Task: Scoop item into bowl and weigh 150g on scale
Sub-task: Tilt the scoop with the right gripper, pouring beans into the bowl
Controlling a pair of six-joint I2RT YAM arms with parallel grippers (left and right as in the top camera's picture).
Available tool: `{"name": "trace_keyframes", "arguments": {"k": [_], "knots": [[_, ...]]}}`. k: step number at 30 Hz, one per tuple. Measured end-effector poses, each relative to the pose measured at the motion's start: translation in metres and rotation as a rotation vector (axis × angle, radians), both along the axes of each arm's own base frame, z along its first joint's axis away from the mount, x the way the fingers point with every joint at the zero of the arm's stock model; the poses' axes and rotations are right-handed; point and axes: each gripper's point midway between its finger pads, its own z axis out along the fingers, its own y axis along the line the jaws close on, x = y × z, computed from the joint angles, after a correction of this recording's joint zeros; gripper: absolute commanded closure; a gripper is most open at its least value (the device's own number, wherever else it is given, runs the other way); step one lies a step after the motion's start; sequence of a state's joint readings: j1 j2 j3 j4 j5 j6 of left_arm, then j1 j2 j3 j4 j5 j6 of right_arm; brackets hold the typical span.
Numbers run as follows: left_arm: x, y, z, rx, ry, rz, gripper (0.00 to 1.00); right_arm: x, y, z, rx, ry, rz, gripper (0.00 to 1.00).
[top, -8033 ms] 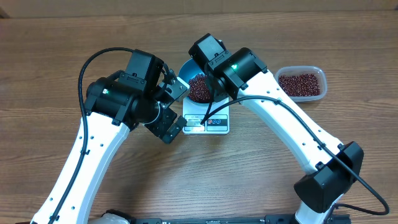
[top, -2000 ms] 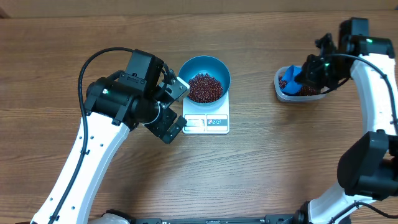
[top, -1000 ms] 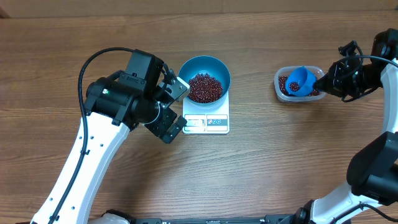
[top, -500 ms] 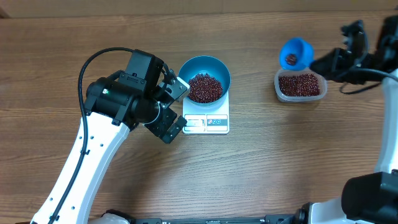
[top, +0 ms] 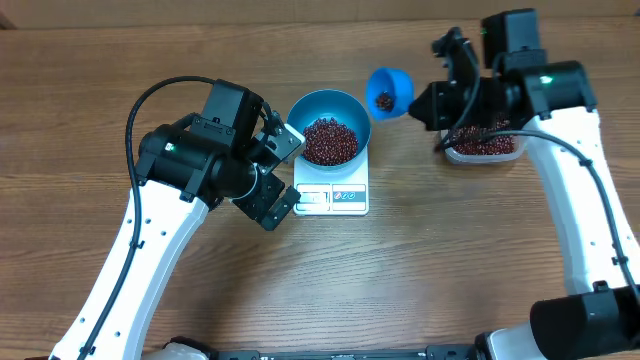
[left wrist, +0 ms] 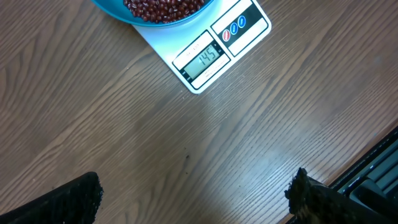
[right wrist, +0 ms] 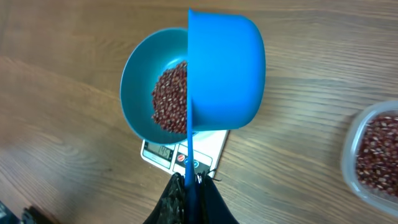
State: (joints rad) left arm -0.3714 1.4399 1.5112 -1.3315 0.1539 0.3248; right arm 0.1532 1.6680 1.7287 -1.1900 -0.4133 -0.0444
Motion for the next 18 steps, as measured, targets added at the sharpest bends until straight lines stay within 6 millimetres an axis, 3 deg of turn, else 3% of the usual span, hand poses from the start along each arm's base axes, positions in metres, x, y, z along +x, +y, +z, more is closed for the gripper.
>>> {"name": "trace_keyframes", "arguments": {"k": [18], "knots": [[0.0,0.0,0.0,0.0,0.0,0.0,0.01,-0.023,0.055,-0.011,-0.179,-0.042,0.107,0.96]]}}
